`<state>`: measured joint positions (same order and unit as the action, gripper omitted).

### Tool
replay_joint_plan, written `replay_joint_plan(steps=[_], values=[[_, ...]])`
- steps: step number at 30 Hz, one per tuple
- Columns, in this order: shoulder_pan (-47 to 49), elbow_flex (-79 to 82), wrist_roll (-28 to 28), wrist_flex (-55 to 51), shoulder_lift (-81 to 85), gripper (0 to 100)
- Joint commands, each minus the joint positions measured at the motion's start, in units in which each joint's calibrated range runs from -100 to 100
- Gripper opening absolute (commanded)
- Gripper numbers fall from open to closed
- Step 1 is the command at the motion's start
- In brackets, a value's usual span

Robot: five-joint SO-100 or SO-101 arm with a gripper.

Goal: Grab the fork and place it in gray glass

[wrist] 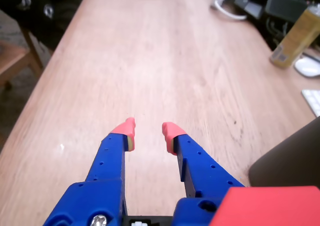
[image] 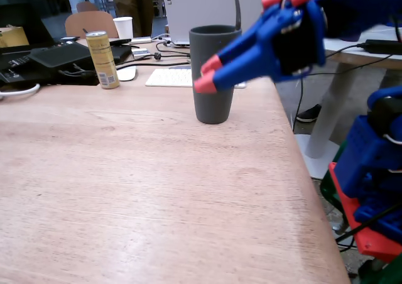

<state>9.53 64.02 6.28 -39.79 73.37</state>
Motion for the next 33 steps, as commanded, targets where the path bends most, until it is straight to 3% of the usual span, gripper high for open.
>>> replay_joint_plan(steps=[1,6,9,12,33], values=[[0.4,4.8,-0.6,0.7,7.1,11],[0.4,16.7,-11.2,0.8,17.0,11],[0.3,26.8,-11.5,0.8,22.4,11],[0.3,30.9,-11.5,0.8,24.2,0],[0.3,35.8,-11.6,-0.3,24.2,0]])
